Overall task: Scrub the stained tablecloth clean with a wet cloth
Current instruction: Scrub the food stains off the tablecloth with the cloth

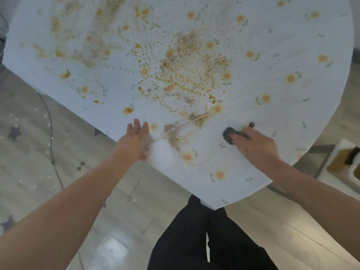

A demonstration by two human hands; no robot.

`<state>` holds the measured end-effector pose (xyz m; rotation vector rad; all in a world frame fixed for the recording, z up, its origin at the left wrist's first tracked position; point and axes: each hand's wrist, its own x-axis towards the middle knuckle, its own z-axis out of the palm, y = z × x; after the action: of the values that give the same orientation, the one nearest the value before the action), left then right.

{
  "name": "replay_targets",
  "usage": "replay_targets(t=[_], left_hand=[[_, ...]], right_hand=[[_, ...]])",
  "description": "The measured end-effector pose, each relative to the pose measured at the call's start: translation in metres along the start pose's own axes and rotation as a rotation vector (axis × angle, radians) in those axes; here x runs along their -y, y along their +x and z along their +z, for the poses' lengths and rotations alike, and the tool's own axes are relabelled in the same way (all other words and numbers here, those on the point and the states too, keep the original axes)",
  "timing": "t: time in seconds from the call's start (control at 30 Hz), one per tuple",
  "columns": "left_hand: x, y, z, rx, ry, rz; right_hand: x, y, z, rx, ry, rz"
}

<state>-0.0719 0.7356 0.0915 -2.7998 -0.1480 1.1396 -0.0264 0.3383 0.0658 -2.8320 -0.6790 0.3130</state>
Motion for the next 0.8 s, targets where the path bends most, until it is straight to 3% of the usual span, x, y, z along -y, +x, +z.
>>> replay_targets(t=[0.07,0.13,0.2,0.23,0.3,0.37,0.43,0.53,0.63,0.8], left_hand=[[0.000,0.000,-0.001,0.004,-0.020,-0.006],[0.000,0.000,0.000,0.002,-0.036,-0.011],[0.000,-0.001,0.002,0.001,-0.046,-0.021],[-0.001,-0.001,0.002,0.004,-0.054,-0.026],[-0.001,-0.002,0.003,-0.003,-0.068,-0.023],[-0.001,-0.004,0.002,-0.015,-0.092,-0.021],[0.000,-0.005,0.003,-0.020,-0.107,-0.017],[0.000,-0.004,0.005,-0.032,-0.107,-0.005],[0.002,-0.003,0.008,-0.037,-0.075,0.003],[0.001,0.000,0.007,-0.056,0.015,0.034]], right_hand=[[-0.022,0.024,-0.008,-0.250,-0.002,0.264],[-0.015,0.052,-0.009,-0.285,0.071,0.523],[0.021,0.065,-0.006,-0.287,0.105,0.644],[0.043,0.066,0.001,-0.291,0.133,0.616],[0.089,0.051,0.023,-0.217,0.178,0.386],[0.126,0.022,0.033,0.018,0.128,0.100],[0.122,-0.002,0.036,0.174,0.141,-0.008],[0.069,-0.029,0.028,0.009,0.050,0.125],[0.036,-0.063,0.018,-0.174,0.103,0.479],[0.133,-0.103,0.046,-0.084,0.170,0.653]])
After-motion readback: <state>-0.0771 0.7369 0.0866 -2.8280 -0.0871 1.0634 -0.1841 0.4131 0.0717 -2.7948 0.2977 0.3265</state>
